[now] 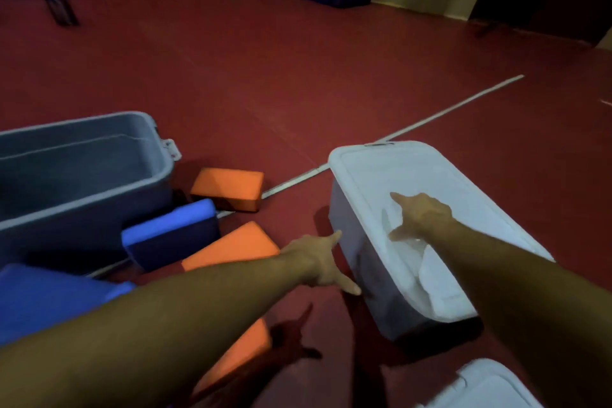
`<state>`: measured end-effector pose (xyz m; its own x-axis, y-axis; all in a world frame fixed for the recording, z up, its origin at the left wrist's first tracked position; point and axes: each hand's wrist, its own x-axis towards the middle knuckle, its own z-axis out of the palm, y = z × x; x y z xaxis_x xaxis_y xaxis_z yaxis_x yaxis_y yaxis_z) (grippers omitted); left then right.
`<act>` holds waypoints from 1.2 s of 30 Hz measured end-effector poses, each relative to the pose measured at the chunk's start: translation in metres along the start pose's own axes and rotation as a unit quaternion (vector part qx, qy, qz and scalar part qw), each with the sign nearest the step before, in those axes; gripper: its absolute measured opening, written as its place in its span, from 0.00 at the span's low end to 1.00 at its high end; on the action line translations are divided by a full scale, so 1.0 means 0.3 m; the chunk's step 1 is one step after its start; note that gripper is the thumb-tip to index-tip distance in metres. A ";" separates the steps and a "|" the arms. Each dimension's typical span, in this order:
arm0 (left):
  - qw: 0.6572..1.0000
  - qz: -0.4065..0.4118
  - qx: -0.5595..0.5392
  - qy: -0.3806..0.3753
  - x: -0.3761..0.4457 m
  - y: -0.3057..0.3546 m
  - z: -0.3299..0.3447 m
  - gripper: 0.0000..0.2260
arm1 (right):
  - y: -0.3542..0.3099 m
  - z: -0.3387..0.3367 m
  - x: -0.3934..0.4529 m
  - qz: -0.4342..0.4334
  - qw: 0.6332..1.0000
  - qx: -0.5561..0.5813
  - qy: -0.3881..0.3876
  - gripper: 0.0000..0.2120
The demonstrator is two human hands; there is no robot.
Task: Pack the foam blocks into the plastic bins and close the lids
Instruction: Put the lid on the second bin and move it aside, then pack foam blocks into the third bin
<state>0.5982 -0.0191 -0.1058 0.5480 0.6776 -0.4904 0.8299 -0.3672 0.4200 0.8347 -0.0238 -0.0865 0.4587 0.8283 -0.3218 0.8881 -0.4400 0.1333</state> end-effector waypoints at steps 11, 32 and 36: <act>0.986 -0.086 0.086 0.115 -0.512 -0.506 -0.349 0.39 | -0.721 -0.375 -0.421 -0.221 0.973 0.002 0.066 0.43; 0.938 -0.191 0.013 0.290 0.116 -1.319 -0.473 0.33 | -1.477 0.188 0.306 -0.345 0.937 -0.013 0.041 0.46; 0.917 -0.191 0.050 0.347 0.138 -1.347 -0.417 0.12 | -1.557 0.289 0.359 -0.348 0.936 -0.059 0.005 0.49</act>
<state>0.2725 0.2371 -0.2003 0.0452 0.9985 0.0304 0.9719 -0.0510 0.2298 0.4667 0.2409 -0.2646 -0.2317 0.9037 -0.3600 0.9688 0.2478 -0.0014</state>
